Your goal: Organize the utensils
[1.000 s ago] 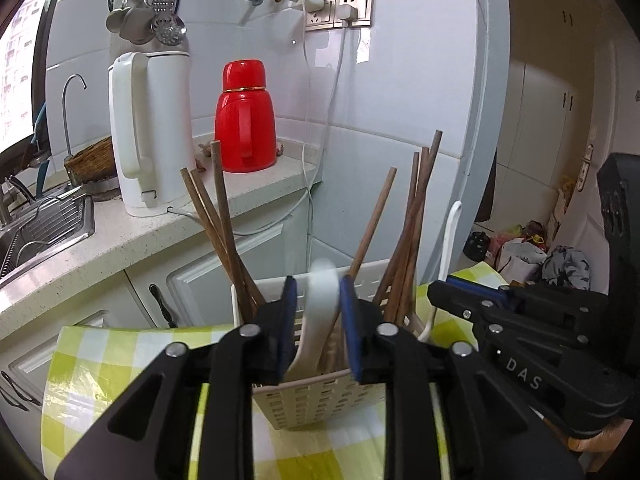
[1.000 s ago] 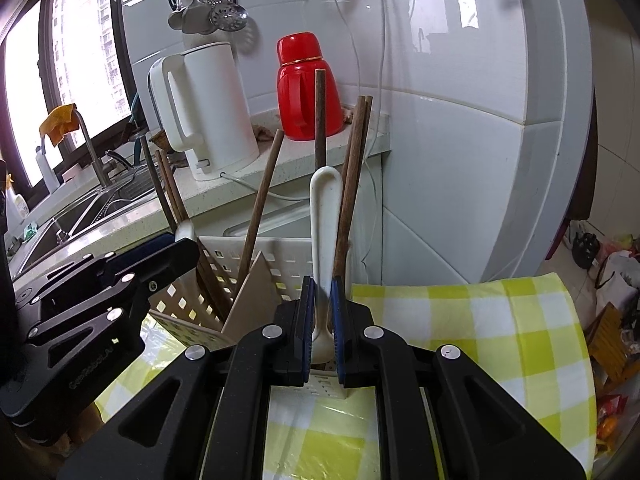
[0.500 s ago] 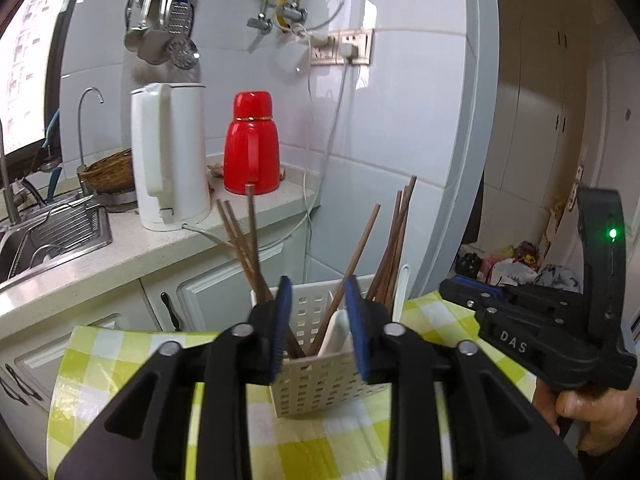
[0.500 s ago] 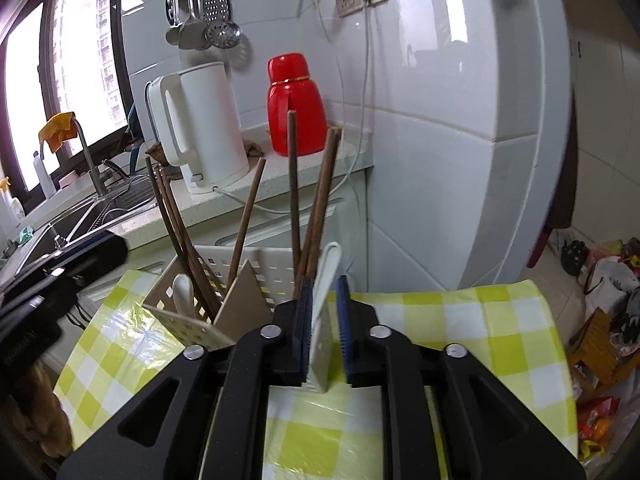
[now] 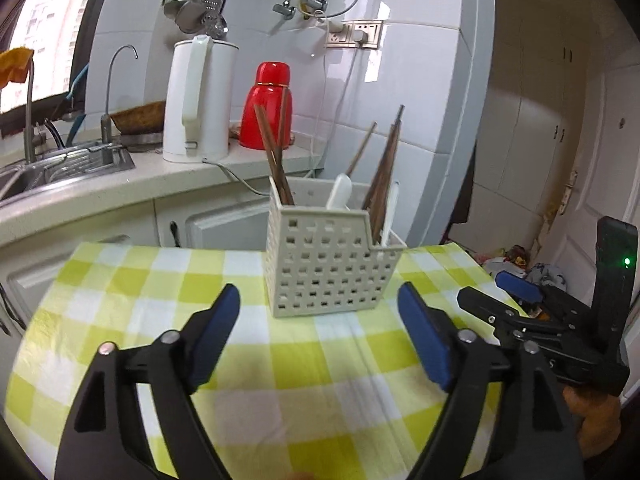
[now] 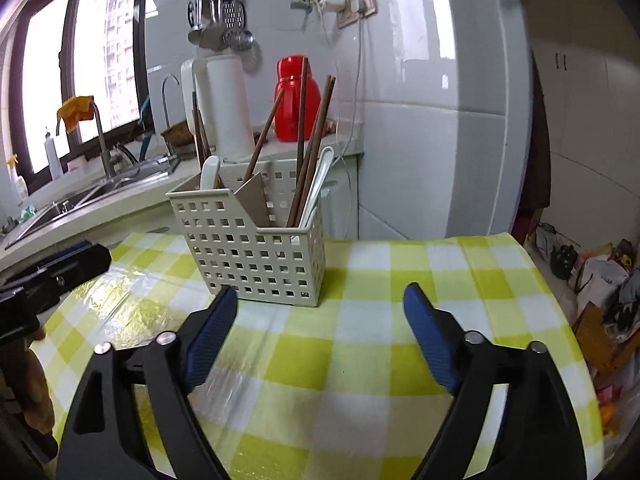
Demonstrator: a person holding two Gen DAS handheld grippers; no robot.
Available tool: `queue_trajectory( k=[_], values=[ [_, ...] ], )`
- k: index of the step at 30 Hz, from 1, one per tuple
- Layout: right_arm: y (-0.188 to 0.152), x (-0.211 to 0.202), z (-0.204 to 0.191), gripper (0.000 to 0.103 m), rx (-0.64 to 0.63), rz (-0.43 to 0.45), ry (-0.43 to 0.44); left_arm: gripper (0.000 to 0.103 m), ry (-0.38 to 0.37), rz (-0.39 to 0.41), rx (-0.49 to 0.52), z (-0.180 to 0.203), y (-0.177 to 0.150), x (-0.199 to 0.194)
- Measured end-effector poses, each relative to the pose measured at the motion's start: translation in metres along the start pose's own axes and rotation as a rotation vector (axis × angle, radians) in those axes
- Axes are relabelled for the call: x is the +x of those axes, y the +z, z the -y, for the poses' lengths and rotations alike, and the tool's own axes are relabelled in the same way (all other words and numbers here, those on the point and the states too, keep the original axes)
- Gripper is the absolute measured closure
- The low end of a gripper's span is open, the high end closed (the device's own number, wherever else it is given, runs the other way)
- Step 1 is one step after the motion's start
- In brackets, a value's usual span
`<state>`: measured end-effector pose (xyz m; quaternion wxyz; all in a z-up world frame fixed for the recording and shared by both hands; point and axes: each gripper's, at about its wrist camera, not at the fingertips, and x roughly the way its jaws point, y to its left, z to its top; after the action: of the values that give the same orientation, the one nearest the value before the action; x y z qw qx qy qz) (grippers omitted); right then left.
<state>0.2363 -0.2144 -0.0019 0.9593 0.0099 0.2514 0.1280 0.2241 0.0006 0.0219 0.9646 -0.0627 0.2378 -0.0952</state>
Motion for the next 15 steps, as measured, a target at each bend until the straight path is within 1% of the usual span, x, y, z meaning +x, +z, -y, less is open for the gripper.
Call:
queue_trajectory(
  k=[4, 8, 15],
  values=[
    [-0.001, -0.005, -0.002, 0.019, -0.016, 0.050, 0.022, 0.019, 0.035, 0.029, 0.026, 0.002, -0.010, 0.003],
    [0.004, -0.013, 0.000, 0.019, -0.014, 0.101, 0.024, 0.016, 0.051, 0.041, 0.029, -0.002, -0.009, 0.006],
    [0.002, -0.007, 0.003, 0.019, 0.001, 0.070, 0.030, 0.013, 0.050, 0.038, 0.020, -0.009, -0.009, 0.008]
  ],
)
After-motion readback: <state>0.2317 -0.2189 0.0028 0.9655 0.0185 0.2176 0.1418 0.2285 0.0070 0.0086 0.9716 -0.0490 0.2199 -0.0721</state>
